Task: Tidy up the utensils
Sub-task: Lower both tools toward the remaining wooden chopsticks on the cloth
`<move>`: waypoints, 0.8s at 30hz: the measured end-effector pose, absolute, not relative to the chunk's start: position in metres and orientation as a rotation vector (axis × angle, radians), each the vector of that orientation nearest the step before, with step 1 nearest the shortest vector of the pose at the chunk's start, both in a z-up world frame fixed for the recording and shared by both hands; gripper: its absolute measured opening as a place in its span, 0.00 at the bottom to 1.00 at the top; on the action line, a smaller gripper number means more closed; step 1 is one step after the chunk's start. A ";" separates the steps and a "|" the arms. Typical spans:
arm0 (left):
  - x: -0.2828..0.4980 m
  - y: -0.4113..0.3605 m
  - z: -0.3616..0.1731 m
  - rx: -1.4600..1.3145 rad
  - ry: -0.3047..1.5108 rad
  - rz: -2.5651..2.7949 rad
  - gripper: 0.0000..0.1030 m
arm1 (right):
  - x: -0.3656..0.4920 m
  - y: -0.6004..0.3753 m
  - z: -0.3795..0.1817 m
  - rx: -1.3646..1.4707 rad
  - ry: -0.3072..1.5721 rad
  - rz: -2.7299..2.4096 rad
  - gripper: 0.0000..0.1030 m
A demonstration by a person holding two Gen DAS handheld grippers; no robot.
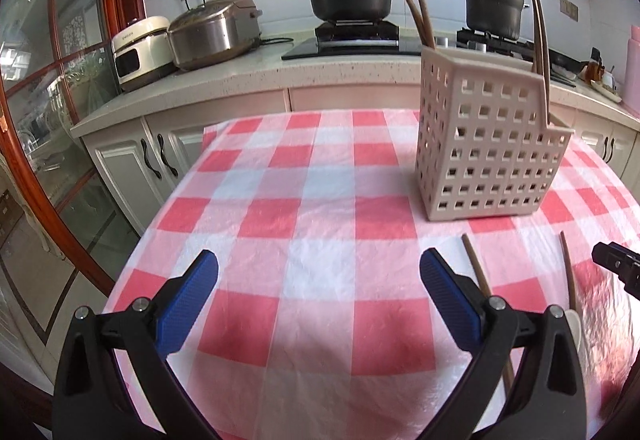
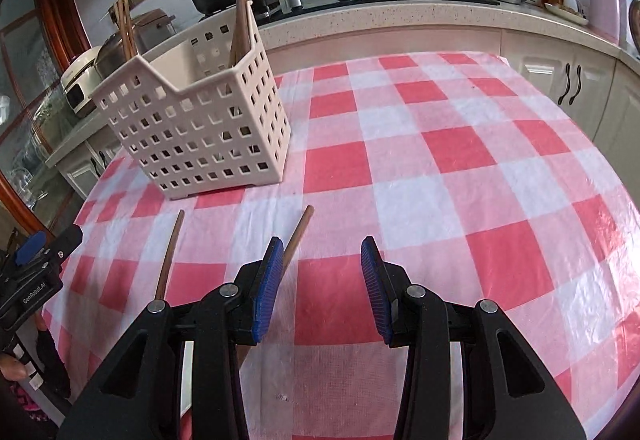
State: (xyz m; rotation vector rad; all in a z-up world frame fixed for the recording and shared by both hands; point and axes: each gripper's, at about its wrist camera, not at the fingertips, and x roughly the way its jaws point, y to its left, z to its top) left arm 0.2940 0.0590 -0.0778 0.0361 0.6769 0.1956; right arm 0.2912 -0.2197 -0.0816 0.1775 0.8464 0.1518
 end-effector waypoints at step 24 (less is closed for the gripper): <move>0.303 0.074 -0.104 -0.021 0.735 0.179 0.95 | 0.300 -0.175 -0.097 0.000 0.931 0.144 0.40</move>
